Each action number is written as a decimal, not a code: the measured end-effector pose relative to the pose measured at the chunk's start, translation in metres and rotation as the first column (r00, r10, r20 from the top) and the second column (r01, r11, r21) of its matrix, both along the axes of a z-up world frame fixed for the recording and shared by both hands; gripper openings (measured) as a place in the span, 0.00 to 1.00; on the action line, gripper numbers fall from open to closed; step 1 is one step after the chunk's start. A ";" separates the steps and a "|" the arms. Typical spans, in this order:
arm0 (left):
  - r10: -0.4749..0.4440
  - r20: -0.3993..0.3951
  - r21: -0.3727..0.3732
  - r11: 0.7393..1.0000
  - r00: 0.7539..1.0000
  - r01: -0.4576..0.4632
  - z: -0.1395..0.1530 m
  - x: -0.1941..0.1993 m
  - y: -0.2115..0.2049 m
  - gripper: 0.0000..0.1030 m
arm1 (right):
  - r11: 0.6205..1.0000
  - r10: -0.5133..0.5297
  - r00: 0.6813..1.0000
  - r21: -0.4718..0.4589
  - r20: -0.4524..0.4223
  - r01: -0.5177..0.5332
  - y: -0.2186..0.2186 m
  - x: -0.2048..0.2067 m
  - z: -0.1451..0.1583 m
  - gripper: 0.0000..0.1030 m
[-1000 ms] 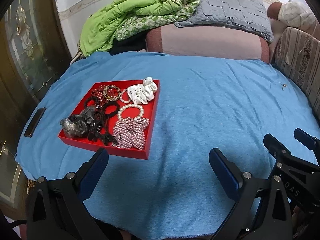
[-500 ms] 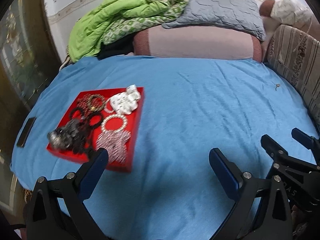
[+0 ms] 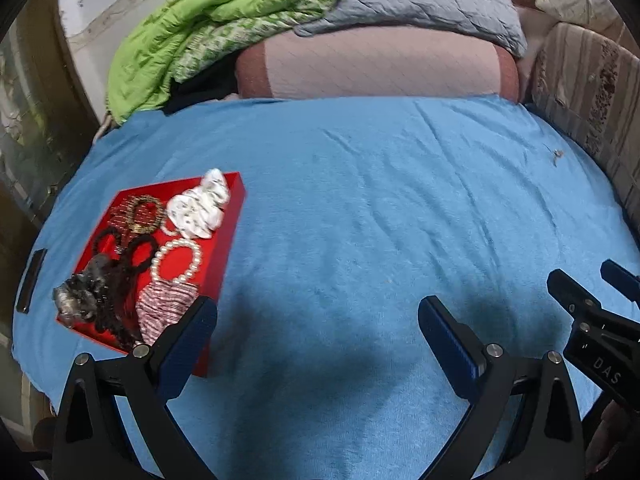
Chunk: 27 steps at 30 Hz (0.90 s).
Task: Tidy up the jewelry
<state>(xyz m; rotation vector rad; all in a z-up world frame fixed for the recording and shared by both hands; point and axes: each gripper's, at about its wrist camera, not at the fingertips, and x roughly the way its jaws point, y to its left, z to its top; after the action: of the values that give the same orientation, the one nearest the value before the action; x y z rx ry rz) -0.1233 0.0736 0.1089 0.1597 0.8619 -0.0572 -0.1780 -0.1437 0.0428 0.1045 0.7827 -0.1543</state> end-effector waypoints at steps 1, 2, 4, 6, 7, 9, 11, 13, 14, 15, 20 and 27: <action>0.012 0.016 0.003 1.000 1.000 -0.012 0.003 -0.001 0.005 0.97 | 1.000 0.002 1.000 0.006 0.003 -0.002 0.000 0.001 0.000 0.86; 0.025 0.034 0.009 1.000 0.999 -0.026 0.006 -0.002 0.009 0.97 | 1.000 0.014 1.000 0.014 0.006 -0.014 0.003 0.004 0.002 0.86; 0.059 0.069 0.033 0.998 0.996 -0.061 0.013 -0.004 0.022 0.97 | 0.999 0.039 0.999 0.020 0.011 -0.039 0.011 0.007 0.003 0.86; 0.094 0.097 0.046 0.994 0.991 -0.099 0.020 -0.006 0.037 0.97 | 0.997 0.079 0.997 0.020 0.013 -0.079 0.026 0.012 0.005 0.86; 0.107 0.103 0.048 0.992 0.989 -0.112 0.021 -0.007 0.043 0.97 | 0.994 0.106 0.994 0.022 0.012 -0.106 0.035 0.015 0.005 0.86; 0.125 0.107 0.050 0.990 0.986 -0.131 0.024 -0.008 0.054 0.97 | 0.988 0.156 0.988 0.021 0.015 -0.156 0.053 0.018 0.006 0.86; 0.132 0.102 0.046 0.989 0.986 -0.137 0.023 -0.007 0.060 0.97 | 0.984 0.179 0.983 0.008 0.027 -0.179 0.066 0.018 0.008 0.86; 0.133 0.092 0.043 0.990 0.987 -0.138 0.020 -0.007 0.063 0.97 | 0.984 0.179 0.984 0.003 0.028 -0.179 0.069 0.019 0.008 0.86; 0.132 0.084 0.037 0.990 0.988 -0.136 0.019 -0.006 0.063 0.97 | 0.985 0.173 0.985 0.003 0.022 -0.173 0.068 0.020 0.007 0.86; 0.128 0.070 0.023 0.991 0.989 -0.130 0.016 -0.005 0.062 0.97 | 0.986 0.167 0.986 0.003 0.017 -0.167 0.067 0.021 0.007 0.86; 0.088 0.044 0.007 0.996 0.995 -0.089 0.007 0.003 0.045 0.97 | 0.992 0.124 0.992 -0.013 -0.006 -0.124 0.050 0.023 0.003 0.86; 0.025 -0.036 0.008 1.000 0.999 -0.025 -0.025 0.031 0.004 0.97 | 0.995 0.060 0.996 -0.072 -0.061 -0.065 0.012 0.036 -0.017 0.86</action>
<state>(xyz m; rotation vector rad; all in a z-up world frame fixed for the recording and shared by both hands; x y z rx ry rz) -0.0928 0.0777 0.0842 0.1550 0.9000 -0.0339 -0.1424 -0.1313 0.0262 0.0053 0.8373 -0.1274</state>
